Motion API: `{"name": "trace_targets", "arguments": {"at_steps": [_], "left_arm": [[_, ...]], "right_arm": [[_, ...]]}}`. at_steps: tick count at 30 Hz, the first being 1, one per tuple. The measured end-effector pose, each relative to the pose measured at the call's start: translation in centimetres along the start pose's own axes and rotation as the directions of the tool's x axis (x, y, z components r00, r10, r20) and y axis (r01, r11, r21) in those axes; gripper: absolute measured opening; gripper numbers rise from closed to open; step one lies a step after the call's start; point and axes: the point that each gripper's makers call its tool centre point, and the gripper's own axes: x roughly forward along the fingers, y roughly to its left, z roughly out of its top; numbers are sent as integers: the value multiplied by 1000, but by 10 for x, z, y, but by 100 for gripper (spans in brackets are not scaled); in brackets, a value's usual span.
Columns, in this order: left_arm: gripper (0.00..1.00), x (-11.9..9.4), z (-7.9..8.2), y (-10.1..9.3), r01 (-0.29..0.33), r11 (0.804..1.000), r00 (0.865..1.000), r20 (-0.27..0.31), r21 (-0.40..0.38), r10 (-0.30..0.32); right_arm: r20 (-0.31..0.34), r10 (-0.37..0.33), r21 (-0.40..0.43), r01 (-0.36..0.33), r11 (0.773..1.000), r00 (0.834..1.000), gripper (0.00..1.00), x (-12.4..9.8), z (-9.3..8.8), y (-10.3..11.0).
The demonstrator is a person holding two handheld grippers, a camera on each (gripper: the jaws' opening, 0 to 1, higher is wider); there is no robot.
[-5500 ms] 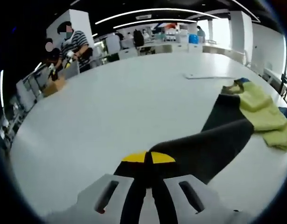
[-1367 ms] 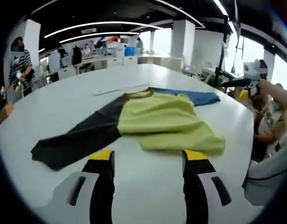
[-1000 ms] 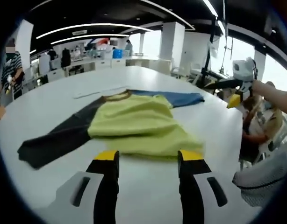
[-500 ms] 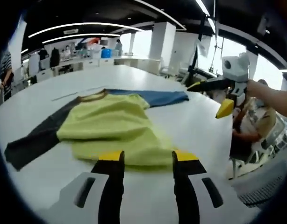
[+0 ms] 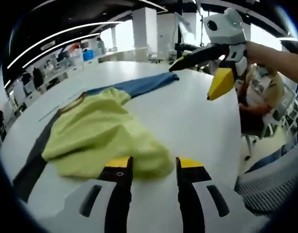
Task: Fold the garment on the visible template until the final outline fits inside the template.
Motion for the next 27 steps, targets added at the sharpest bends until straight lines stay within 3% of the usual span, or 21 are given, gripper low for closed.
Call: {"name": "trace_targets", "arguments": {"at_steps": [8, 13, 19, 27], "left_arm": [[30, 11, -7, 6, -19, 1000, 998, -58, 24, 20], [23, 15, -17, 11, -30, 995, 991, -126, 94, 42], [5, 13, -14, 20, -23, 999, 993, -111, 46, 28], [2, -3, 8, 29, 19, 999, 999, -45, 51, -17]], "right_arm": [[-5, -4, 13, 4, 1000, 1000, 98, 1, -6, 1], [-12, -10, 19, 11, 1000, 1000, 97, 0, -10, 0], [0, -14, 29, 14, 999, 1000, 97, -1, -9, 1], [-4, -17, 31, 18, 999, 1000, 97, -1, -9, 2]]}}
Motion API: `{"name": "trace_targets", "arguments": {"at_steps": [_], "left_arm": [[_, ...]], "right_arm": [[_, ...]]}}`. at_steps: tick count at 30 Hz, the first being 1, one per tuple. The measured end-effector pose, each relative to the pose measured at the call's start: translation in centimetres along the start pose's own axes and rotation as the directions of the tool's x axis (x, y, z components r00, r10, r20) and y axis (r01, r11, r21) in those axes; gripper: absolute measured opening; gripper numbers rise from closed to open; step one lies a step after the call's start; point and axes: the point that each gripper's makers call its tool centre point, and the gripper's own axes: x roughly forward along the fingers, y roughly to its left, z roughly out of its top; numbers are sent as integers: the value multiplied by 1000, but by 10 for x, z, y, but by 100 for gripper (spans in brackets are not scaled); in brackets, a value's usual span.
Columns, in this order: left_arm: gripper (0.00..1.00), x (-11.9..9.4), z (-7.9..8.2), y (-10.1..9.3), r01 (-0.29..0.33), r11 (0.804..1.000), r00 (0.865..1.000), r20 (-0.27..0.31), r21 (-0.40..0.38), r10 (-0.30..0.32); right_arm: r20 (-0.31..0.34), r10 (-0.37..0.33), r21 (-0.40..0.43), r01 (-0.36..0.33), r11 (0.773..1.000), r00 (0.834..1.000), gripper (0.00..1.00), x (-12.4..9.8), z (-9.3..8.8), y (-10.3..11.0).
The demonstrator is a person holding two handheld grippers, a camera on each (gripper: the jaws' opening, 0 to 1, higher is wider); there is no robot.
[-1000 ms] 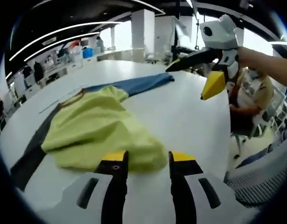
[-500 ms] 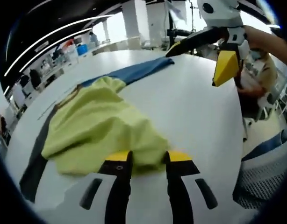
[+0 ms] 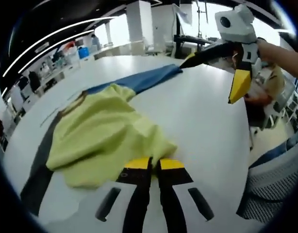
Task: Fold the garment on the visible template until the final outline fits inside the template.
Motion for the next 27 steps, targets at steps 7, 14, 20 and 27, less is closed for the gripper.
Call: {"name": "trace_targets", "arguments": {"at_steps": [7, 14, 20, 27], "left_arm": [[2, -18, 26, 13, 3, 998, 998, 58, 61, -7], [2, -32, 67, 56, -62, 994, 992, 115, 90, 52], [2, -36, 90, 94, -118, 992, 982, 156, 43, 110], [2, -30, 102, 126, -149, 989, 975, 169, 2, 147]], "right_arm": [[7, 0, -3, 0, 1000, 1000, 97, 1, 3, 2], [7, -7, -4, 7, 1000, 1000, 97, 1, 2, 2], [6, -15, 1, 15, 1000, 1000, 97, -1, 1, -1], [2, -25, 17, 25, 1000, 1000, 96, -1, -4, -5]]}}
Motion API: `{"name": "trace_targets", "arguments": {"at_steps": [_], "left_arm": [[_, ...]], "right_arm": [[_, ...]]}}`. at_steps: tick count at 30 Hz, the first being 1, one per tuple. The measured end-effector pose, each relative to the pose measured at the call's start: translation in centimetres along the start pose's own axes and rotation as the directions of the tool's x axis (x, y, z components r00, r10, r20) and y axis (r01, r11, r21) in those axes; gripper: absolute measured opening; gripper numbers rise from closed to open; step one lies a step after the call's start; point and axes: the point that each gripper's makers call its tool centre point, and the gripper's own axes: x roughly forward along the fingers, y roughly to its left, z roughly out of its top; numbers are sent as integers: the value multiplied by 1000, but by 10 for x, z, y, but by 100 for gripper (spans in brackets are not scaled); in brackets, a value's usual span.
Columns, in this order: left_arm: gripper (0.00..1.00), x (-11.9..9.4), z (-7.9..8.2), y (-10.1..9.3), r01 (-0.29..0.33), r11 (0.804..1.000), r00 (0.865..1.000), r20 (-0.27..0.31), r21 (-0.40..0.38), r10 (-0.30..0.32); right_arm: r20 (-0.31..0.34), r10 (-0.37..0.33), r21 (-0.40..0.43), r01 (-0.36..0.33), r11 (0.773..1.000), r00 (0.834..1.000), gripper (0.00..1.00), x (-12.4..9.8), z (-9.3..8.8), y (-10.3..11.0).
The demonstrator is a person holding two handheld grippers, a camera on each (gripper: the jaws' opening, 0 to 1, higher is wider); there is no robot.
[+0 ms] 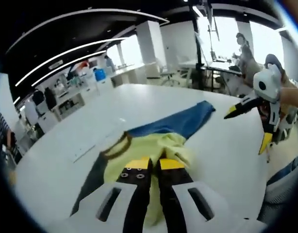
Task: Fold the garment on the visible template until the final outline fits inside the template.
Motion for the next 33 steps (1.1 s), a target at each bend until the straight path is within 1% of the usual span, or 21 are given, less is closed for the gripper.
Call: {"name": "trace_targets", "arguments": {"at_steps": [3, 7, 12, 15, 17, 22, 24, 27, 29, 32, 33], "left_arm": [[2, 10, -3, 10, -8, 1000, 1000, -9, -5, 8], [2, 25, -10, 23, -26, 999, 999, -37, -36, 24], [2, 43, -16, 36, -49, 998, 997, -61, -29, 47], [2, 53, -25, 46, -77, 996, 993, -88, -35, 73], [2, 60, -31, 50, -85, 996, 992, -102, -38, 80], [2, 75, -49, 65, -112, 989, 985, -139, -96, 98], [2, 79, -56, 68, -115, 985, 985, -146, -125, 97], [2, 84, -62, 70, -112, 982, 985, -149, -152, 89], [2, 89, -65, 69, -110, 983, 985, -152, -144, 87], [3, 96, -74, 72, -118, 988, 979, -181, -103, 98], [3, 97, -76, 72, -120, 987, 977, -187, -103, 99]], "right_arm": [[1, 0, 8, 0, 1000, 1000, 95, 2, -1, 0], [1, 0, 16, 0, 1000, 1000, 94, 7, -1, -2], [-5, 14, 16, -14, 1000, 1000, 93, 14, -1, -2], [-6, 19, 19, -19, 1000, 1000, 92, 17, -1, -3], [-6, 19, 22, -19, 1000, 1000, 91, 20, 0, -5], [1, 19, 35, -19, 999, 1000, 90, 26, 1, -7], [-1, 20, 37, -20, 999, 1000, 90, 27, 2, -8], [-1, 14, 44, -14, 999, 1000, 90, 29, 2, -12], [1, 11, 47, -11, 999, 1000, 90, 30, 2, -14], [-3, 11, 53, -11, 999, 1000, 89, 32, 1, -17], [-5, 12, 53, -11, 999, 1000, 89, 32, 1, -17]]}}
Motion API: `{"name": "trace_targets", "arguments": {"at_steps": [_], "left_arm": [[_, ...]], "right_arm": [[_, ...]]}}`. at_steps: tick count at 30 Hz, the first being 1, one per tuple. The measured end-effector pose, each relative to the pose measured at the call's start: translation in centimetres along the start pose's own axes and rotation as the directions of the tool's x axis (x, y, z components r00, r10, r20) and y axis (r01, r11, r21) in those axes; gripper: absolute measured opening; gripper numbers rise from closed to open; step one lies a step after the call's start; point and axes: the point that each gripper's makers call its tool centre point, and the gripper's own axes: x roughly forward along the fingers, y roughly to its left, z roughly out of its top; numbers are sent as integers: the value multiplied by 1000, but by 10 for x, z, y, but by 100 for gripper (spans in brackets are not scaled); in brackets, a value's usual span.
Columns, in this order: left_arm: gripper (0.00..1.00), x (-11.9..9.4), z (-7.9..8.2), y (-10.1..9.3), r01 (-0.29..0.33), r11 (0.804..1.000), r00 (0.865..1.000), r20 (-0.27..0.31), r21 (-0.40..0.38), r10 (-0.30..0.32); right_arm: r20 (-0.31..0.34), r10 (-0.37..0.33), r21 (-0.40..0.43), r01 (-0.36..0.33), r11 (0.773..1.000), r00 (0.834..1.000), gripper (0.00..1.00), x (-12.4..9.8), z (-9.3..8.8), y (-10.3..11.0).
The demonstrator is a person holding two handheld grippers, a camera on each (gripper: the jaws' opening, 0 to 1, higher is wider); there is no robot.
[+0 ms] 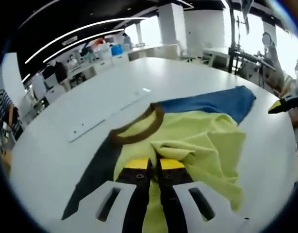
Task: Fold the garment on the visible template until the final outline fits inside the template.
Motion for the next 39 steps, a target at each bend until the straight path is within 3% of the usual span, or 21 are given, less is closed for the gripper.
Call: {"name": "trace_targets", "arguments": {"at_steps": [9, 17, 28, 39], "left_arm": [[8, 4, -4, 6, -26, 999, 1000, -13, 26, 27], [13, -13, 5, 3, -22, 999, 1000, 22, 33, 21], [29, -45, 11, -22, 60, 998, 996, 71, 20, -61], [37, -66, 1, -57, 127, 992, 987, 104, -14, -125]], "right_arm": [[2, 2, 3, -2, 1000, 1000, 89, 4, 2, -1], [13, 10, -2, -10, 1000, 1000, 88, 6, 6, 3], [50, 30, -24, -29, 999, 998, 85, 9, 18, 15], [56, 66, -63, -62, 996, 996, 78, 20, 23, 33]]}}
